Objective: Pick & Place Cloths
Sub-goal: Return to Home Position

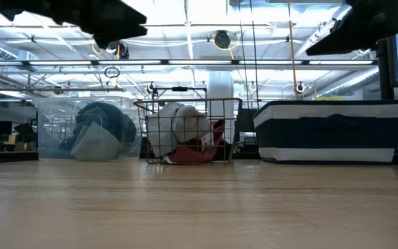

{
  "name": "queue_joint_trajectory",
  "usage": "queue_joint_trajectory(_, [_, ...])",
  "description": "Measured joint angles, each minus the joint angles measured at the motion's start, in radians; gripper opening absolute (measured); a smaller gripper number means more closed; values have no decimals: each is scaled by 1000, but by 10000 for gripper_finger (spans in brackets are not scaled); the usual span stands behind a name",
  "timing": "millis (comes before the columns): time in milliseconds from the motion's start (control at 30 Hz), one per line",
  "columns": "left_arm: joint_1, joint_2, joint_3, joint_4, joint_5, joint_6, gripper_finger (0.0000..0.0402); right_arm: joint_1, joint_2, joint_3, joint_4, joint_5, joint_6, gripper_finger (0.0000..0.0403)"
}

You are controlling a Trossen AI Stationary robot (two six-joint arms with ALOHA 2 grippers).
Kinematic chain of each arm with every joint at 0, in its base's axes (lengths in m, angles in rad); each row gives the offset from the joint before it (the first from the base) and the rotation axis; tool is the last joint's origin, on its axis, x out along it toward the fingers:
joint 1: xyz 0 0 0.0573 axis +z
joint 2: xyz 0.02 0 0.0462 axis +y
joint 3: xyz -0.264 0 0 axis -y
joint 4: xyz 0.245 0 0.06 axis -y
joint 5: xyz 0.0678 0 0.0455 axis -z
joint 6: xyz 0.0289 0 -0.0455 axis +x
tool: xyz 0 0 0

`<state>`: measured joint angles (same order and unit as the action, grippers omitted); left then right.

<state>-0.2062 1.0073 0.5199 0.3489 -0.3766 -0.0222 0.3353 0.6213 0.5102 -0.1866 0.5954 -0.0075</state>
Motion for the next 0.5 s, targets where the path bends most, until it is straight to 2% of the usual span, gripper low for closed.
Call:
queue_joint_trajectory(300, [2,-158,-157,24,-52,-19,186,107,-65,0,-74,4,-5,0])
queue_joint_trajectory(500, [76,-170,-201,23,-8,-65,186,106,-185,0,-139,5,-31,0])
